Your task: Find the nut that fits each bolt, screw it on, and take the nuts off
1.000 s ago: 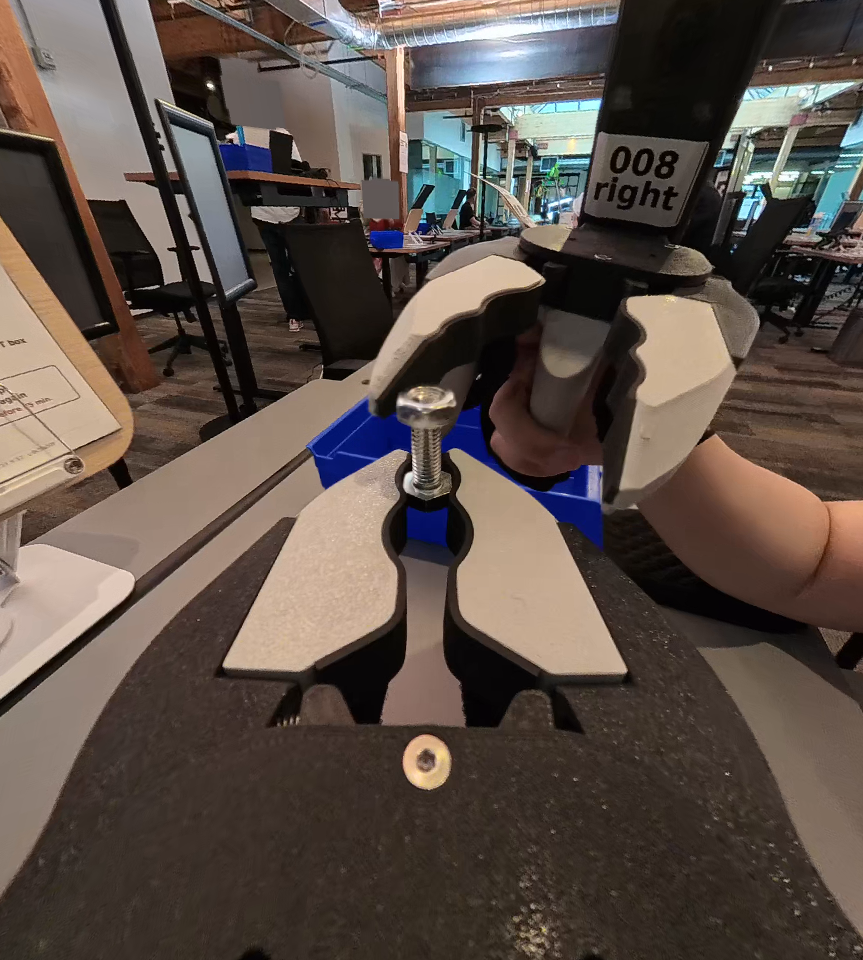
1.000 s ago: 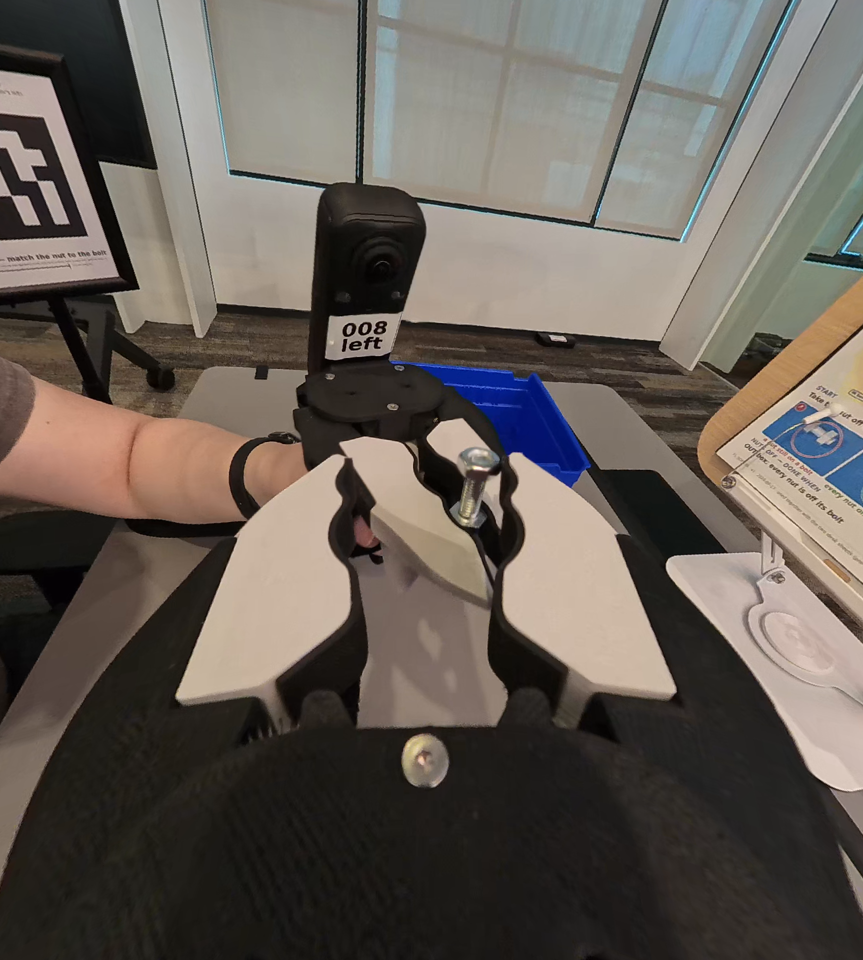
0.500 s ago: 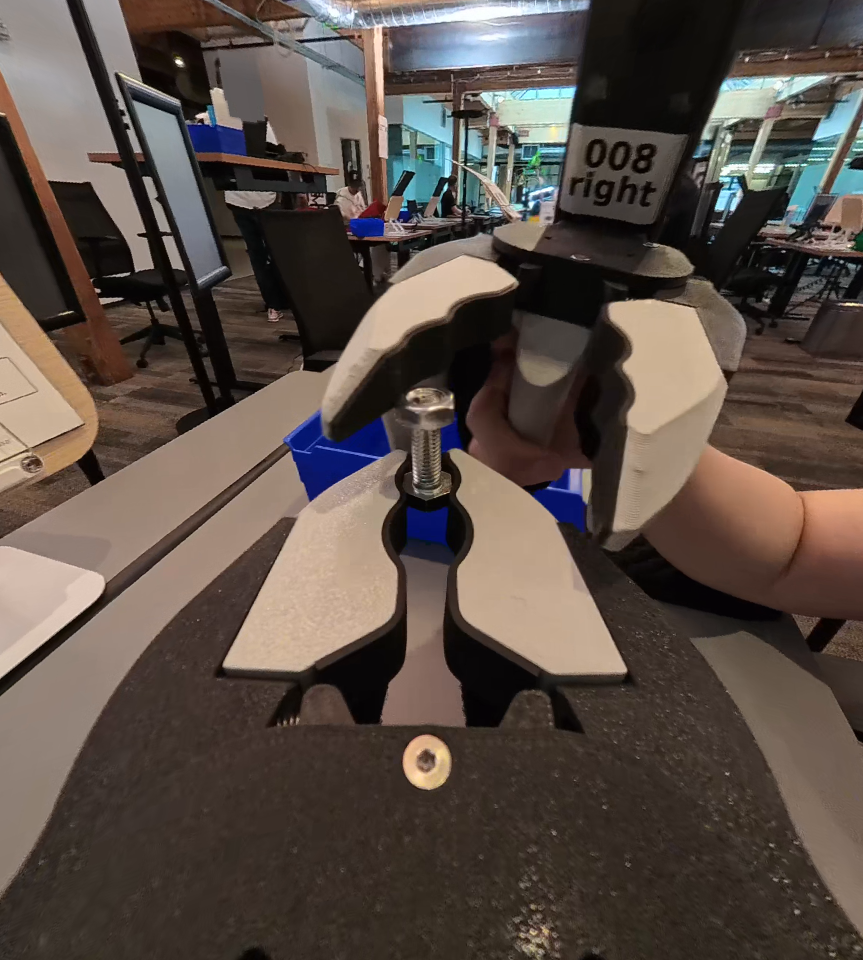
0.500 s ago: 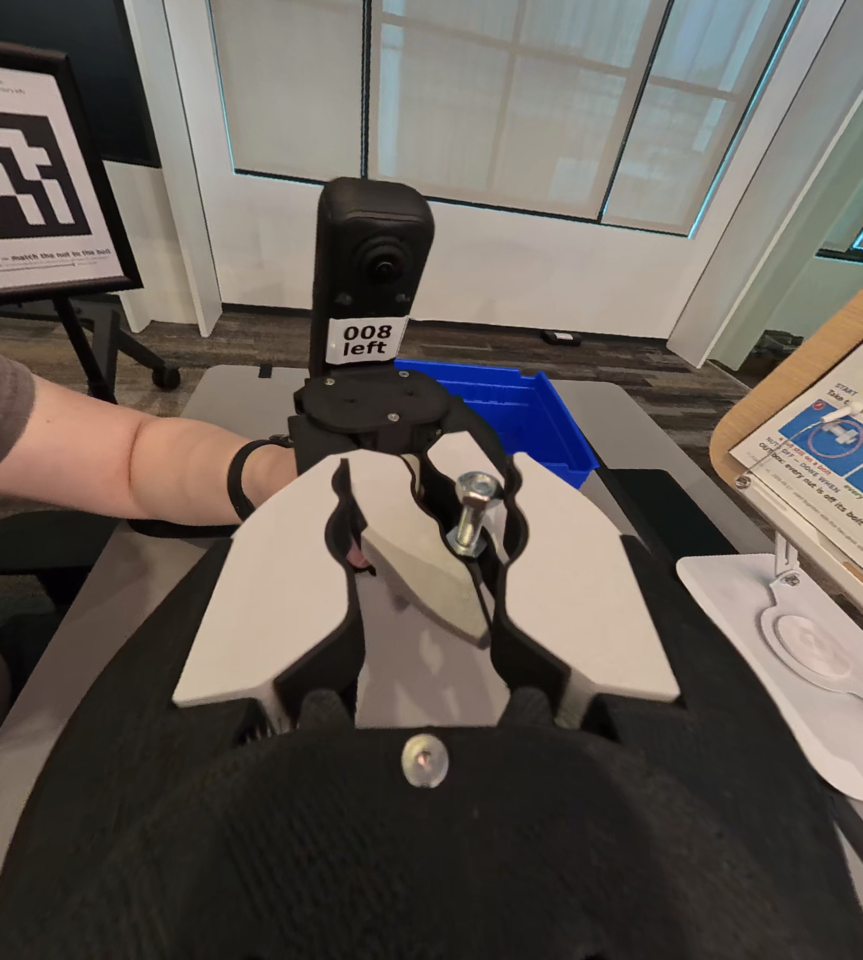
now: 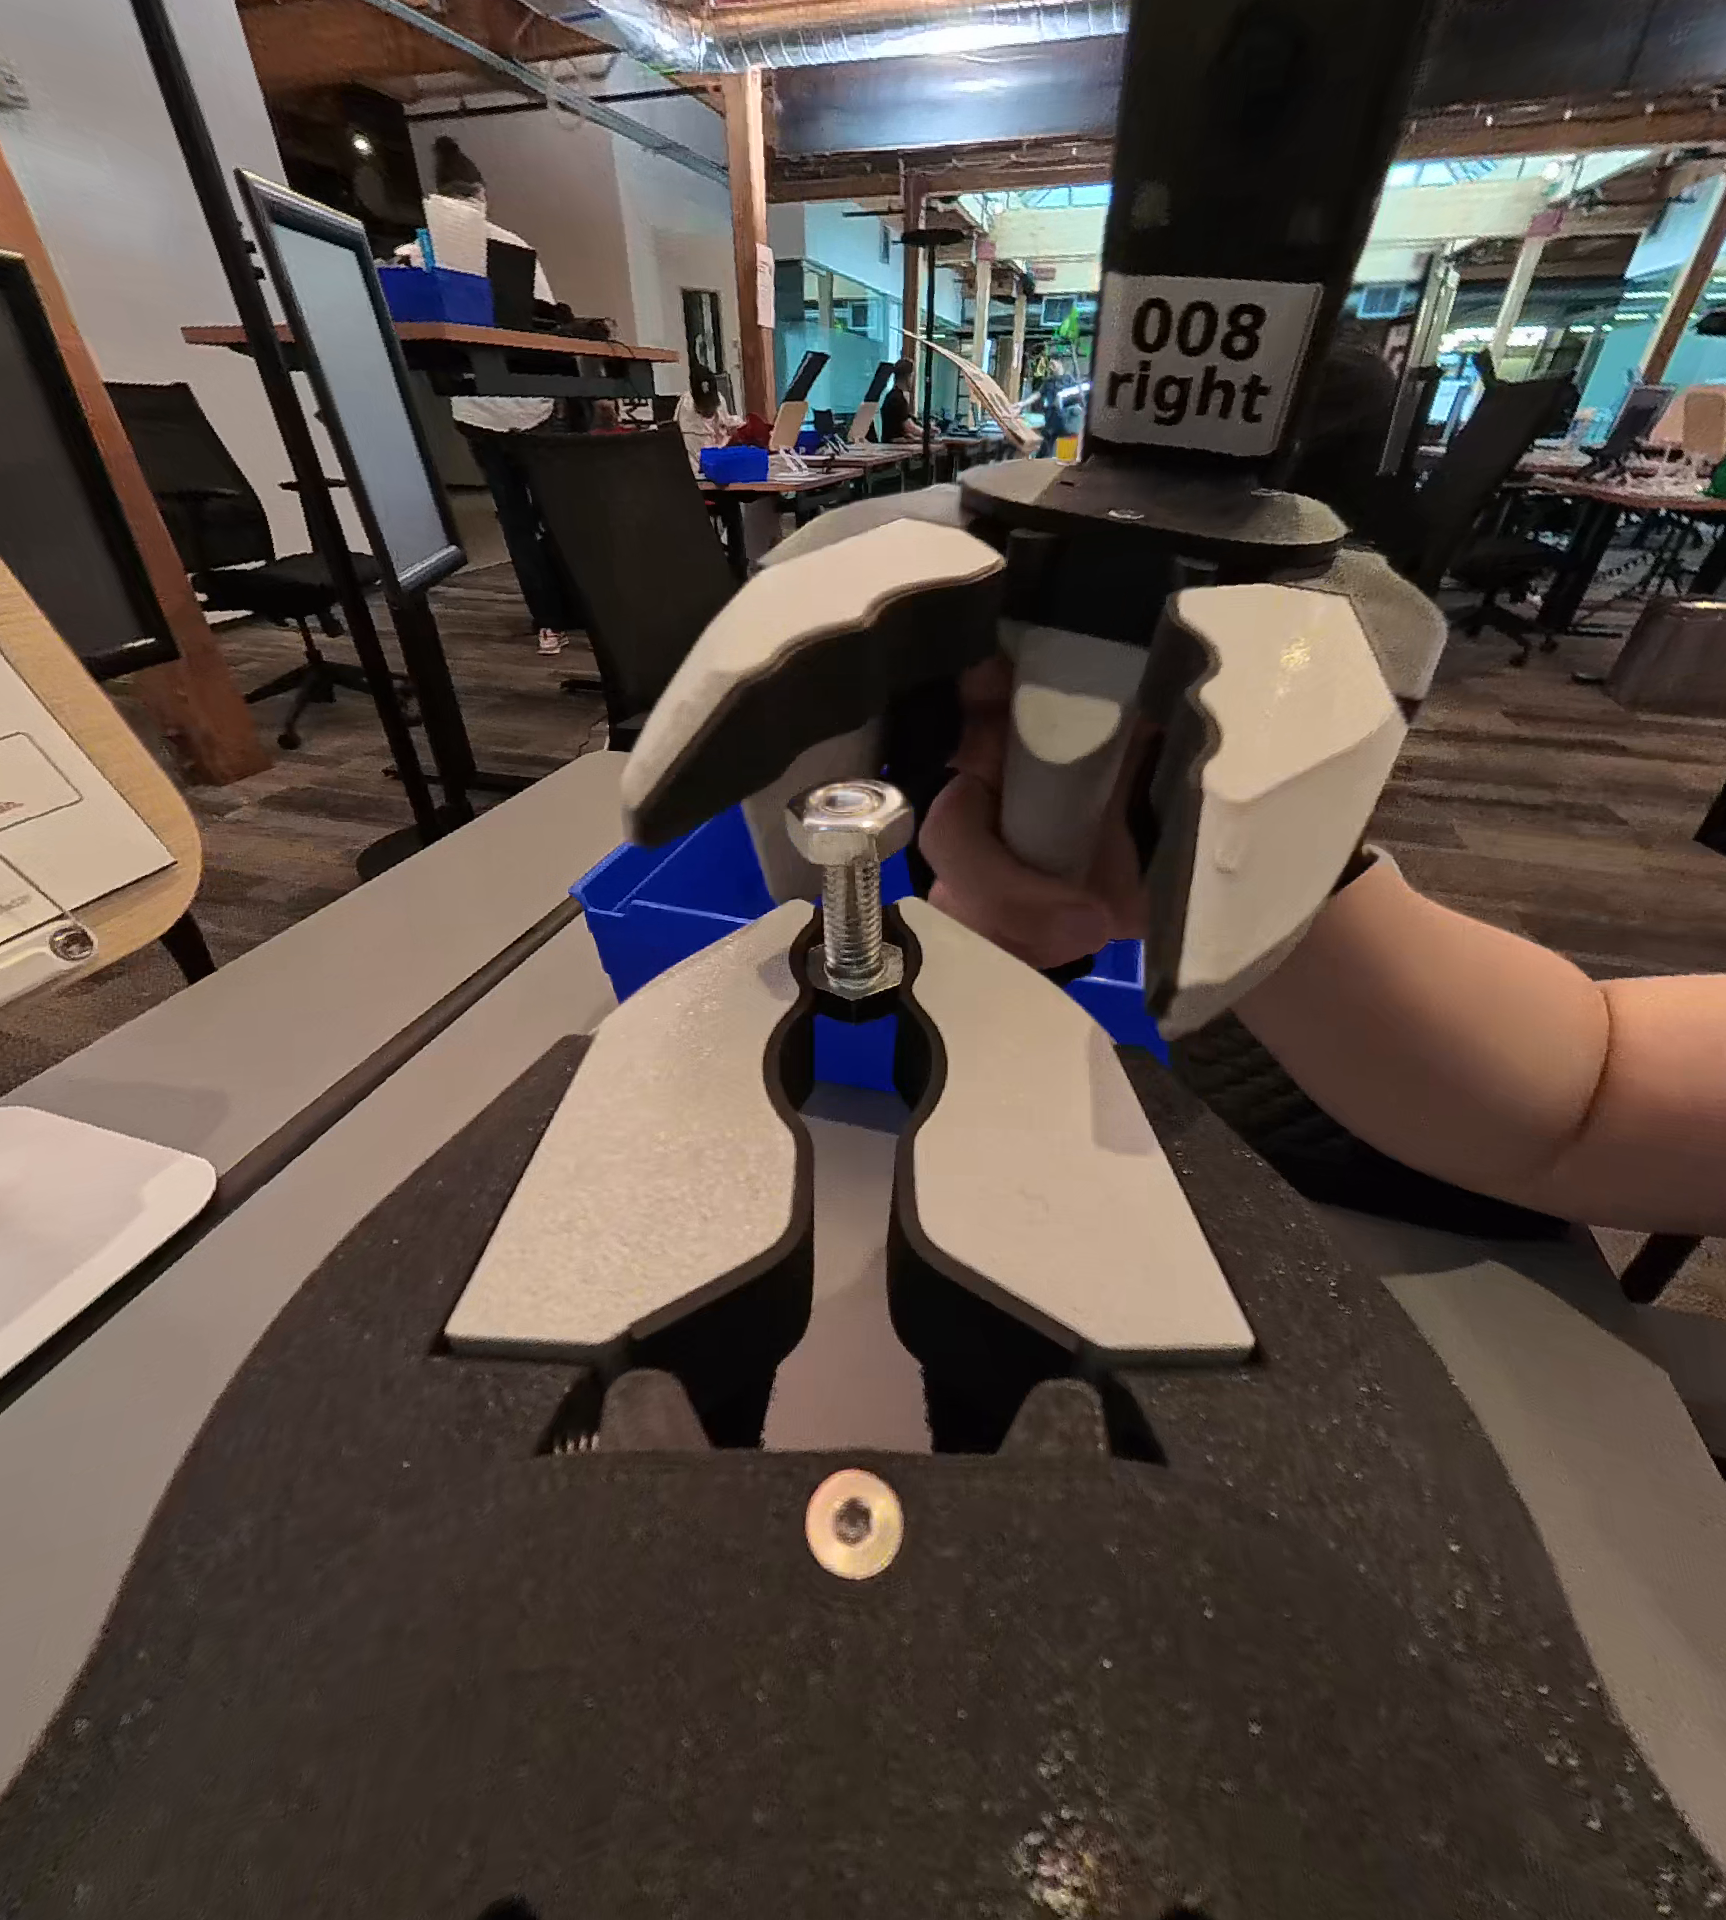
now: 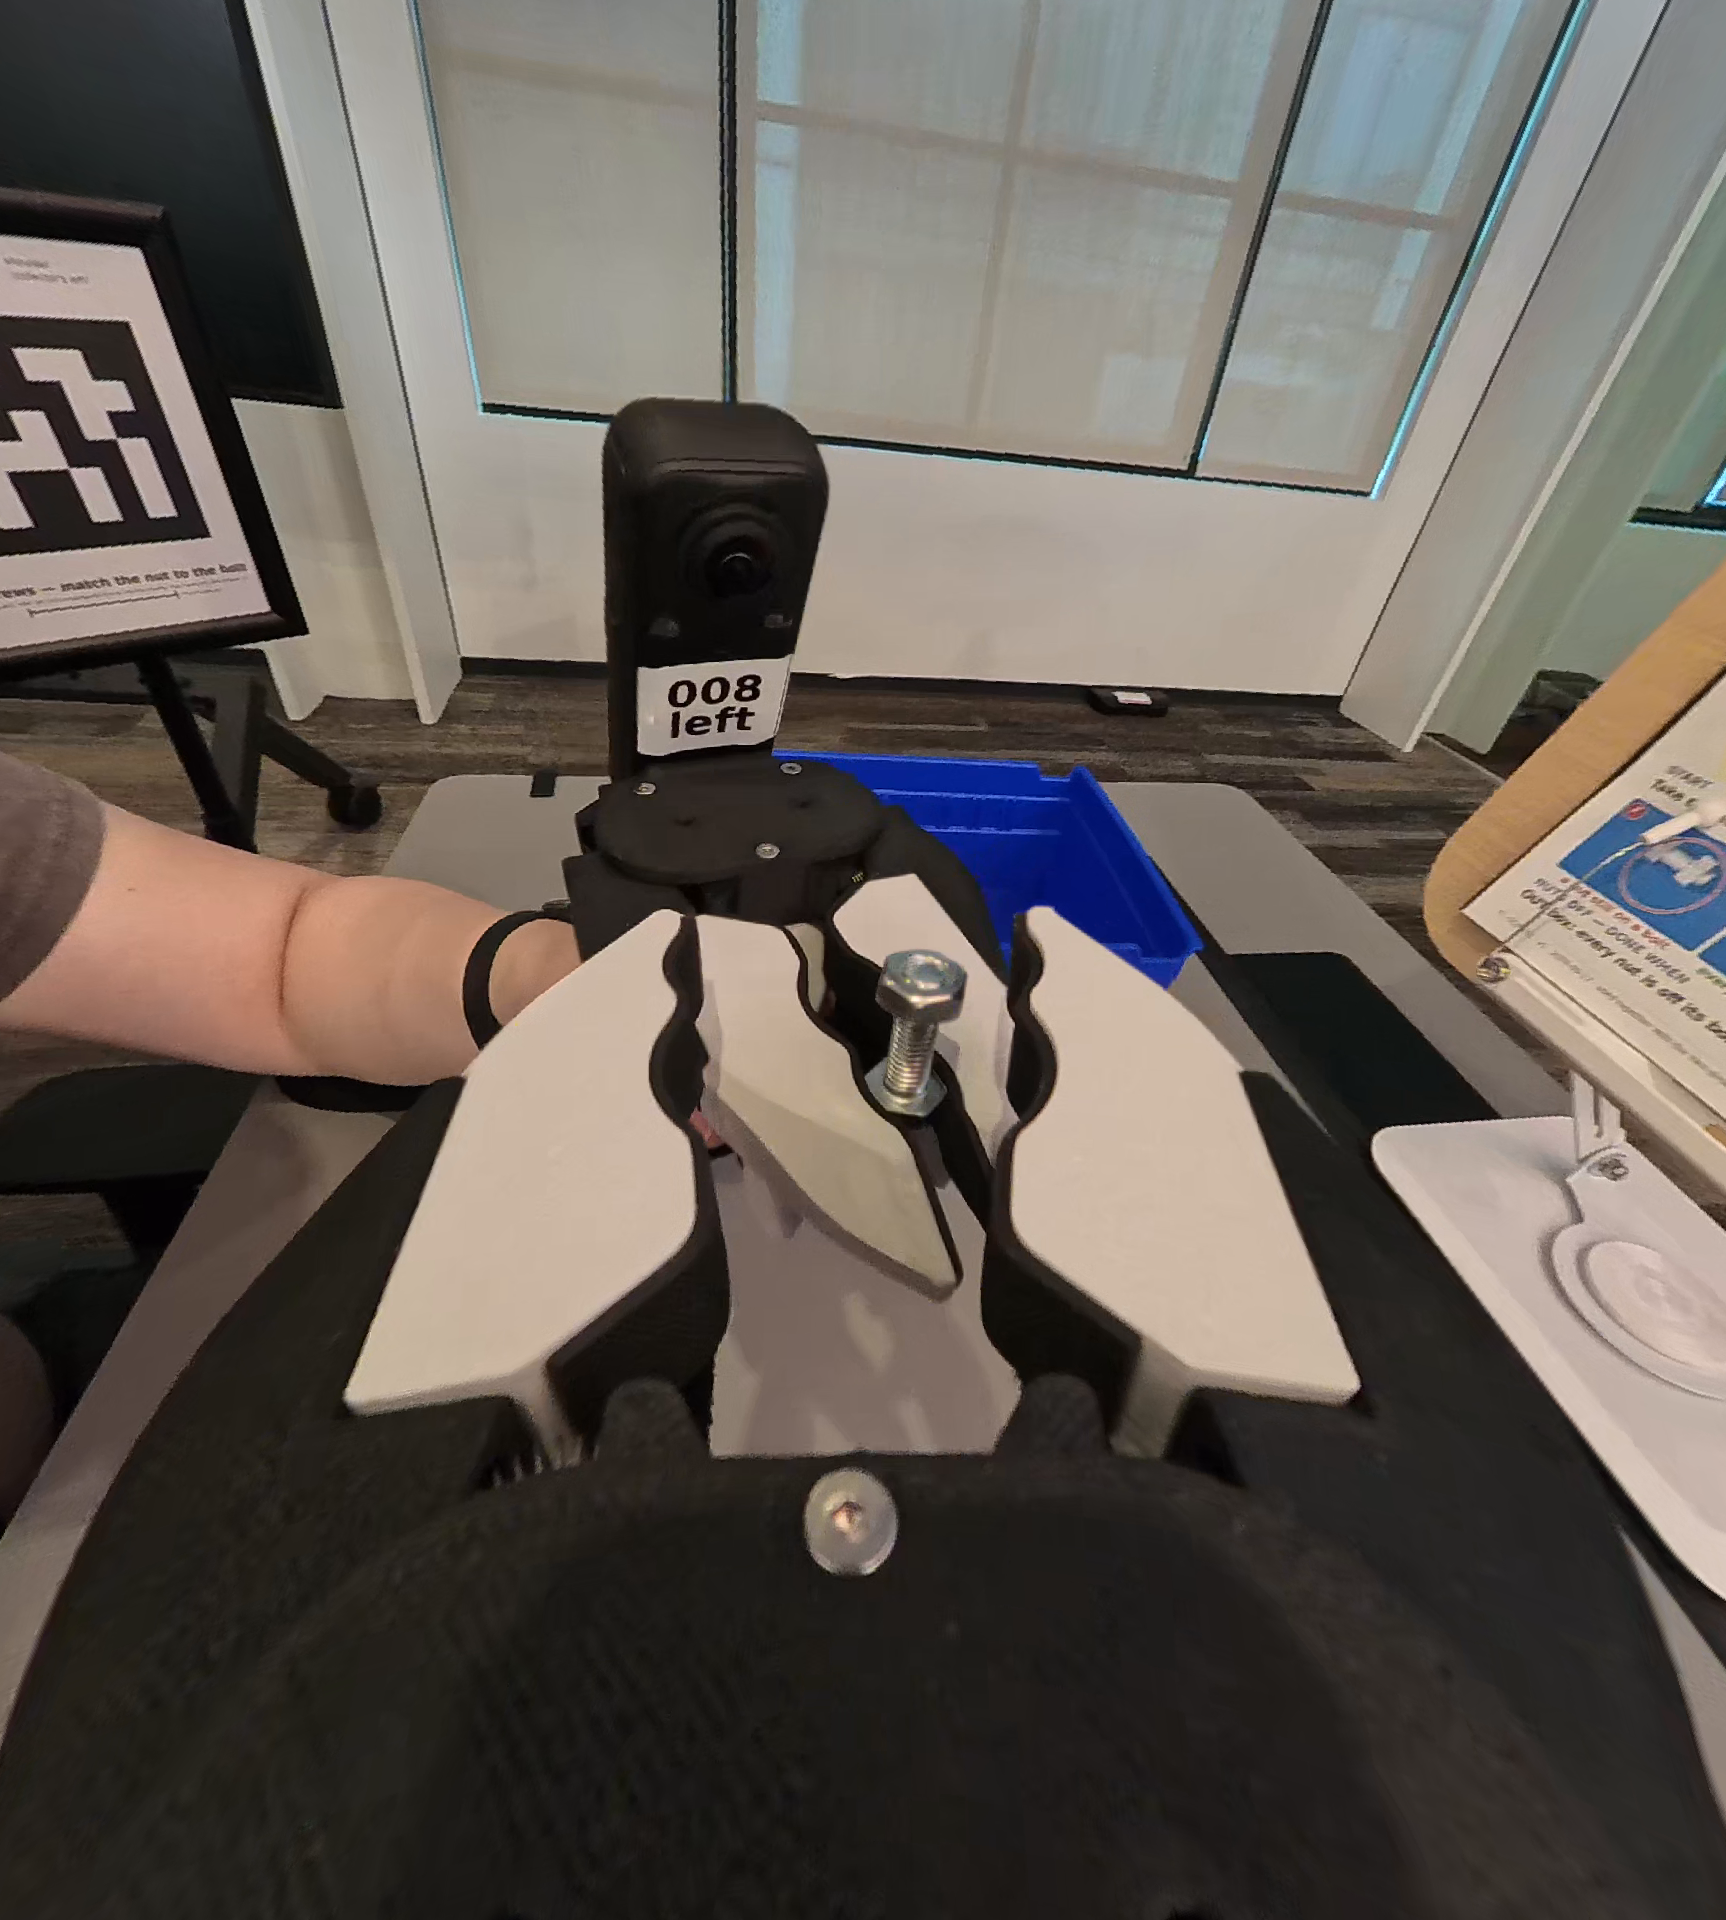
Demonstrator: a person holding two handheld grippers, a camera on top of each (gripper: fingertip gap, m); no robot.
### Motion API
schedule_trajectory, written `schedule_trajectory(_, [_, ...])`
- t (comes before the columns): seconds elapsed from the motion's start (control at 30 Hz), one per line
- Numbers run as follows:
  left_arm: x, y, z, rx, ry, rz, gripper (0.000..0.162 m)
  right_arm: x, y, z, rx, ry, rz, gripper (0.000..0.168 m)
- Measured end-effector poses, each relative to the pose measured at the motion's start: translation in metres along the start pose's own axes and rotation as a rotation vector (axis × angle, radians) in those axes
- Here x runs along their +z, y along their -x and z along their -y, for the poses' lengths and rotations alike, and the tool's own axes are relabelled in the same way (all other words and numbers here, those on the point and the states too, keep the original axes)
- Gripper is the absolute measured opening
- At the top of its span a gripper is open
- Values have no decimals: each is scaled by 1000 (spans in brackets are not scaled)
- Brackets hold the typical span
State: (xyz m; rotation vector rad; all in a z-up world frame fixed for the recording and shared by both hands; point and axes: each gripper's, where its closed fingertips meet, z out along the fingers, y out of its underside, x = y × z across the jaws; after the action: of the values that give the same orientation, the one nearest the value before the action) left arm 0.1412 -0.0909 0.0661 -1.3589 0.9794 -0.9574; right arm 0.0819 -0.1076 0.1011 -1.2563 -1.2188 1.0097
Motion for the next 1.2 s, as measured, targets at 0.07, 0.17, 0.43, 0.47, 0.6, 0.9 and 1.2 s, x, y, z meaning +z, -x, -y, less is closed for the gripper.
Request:
schedule_trajectory(0.07, [0,0,0,9,2,4,9,2,4,-1,1,6,20,58])
schedule_trajectory(0.17, [-4,8,3,-9,-11,29,9,1,5,-2,-12,18,26,60])
schedule_trajectory(0.43, [-12,19,8,-54,-39,42,9,-10,-3,9,1,-39,-2,57])
schedule_trajectory(0.47, [-10,15,7,-45,-34,26,9,-9,-3,8,2,-33,-3,57])
schedule_trajectory(0.6, [-2,1,1,13,2,-5,9,-1,2,1,2,1,22,59])
schedule_trajectory(0.9, [-16,24,11,8,-26,90,9,-11,7,4,-24,19,53,53])
schedule_trajectory(1.2, [-7,-1,6,29,6,-28,9,0,5,3,-10,-11,27,61])
